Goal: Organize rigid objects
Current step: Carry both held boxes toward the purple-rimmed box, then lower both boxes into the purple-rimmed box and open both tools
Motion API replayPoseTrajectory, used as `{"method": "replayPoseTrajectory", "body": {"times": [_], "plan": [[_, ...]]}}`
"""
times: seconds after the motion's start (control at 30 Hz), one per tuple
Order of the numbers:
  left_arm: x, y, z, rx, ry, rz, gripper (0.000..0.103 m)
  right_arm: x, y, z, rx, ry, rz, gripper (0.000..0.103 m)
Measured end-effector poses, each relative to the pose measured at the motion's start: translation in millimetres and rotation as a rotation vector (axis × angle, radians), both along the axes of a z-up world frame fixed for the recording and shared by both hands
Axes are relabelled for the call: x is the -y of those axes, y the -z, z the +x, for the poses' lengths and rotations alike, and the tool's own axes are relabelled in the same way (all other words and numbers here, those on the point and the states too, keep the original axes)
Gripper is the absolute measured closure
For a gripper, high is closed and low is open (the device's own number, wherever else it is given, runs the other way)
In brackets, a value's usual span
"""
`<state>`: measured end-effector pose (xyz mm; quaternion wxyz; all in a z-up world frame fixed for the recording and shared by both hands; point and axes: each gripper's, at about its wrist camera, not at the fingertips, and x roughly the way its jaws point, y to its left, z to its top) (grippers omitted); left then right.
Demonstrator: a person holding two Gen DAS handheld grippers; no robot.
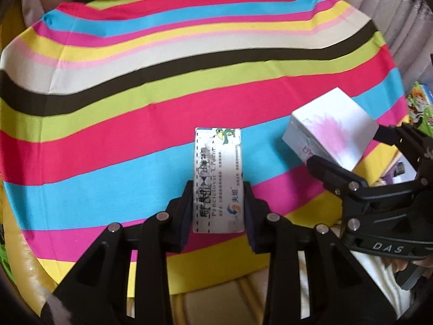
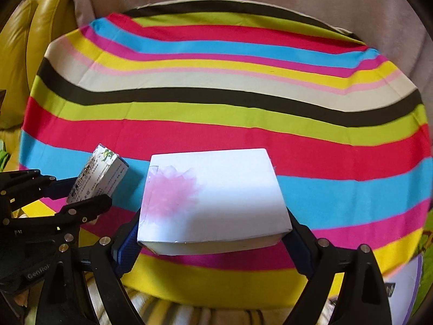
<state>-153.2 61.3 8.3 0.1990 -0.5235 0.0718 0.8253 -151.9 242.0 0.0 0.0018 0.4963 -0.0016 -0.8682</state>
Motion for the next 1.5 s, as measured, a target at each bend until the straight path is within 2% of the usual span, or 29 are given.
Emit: {"method": "replayPoseTrajectory", "body": {"times": [0.27, 0.4, 0.67, 1.03, 1.27, 1.3, 1.5], "plan": [[-57, -32, 37, -0.022, 0.134, 0.093, 0.066, -63, -32, 58, -0.049, 0.136, 0.016, 0.012], [-88, -38, 55, -0.019, 0.200, 0.106, 0.066, -93, -39, 86, -0.062, 0.196, 0.037, 0.012], [-149, -49, 103, 0.028, 0.369, 0.149, 0.066, -158, -50, 153, -0.067, 0.351, 0.068, 0.012], [-246, -51, 161, 0.065, 0.568, 0.127, 0.066, -226, -47, 246, -0.048, 0.589, 0.085, 0.012], [-287, -41, 182, 0.090, 0.625, 0.096, 0.066, -254, -39, 291, -0.040, 0.718, 0.078, 0.011], [-289, -40, 184, 0.091, 0.626, 0.090, 0.064, -255, -38, 294, -0.038, 0.727, 0.076, 0.011], [-292, -38, 194, 0.108, 0.636, 0.080, 0.034, -260, -35, 307, -0.032, 0.759, 0.060, 0.010]]}}
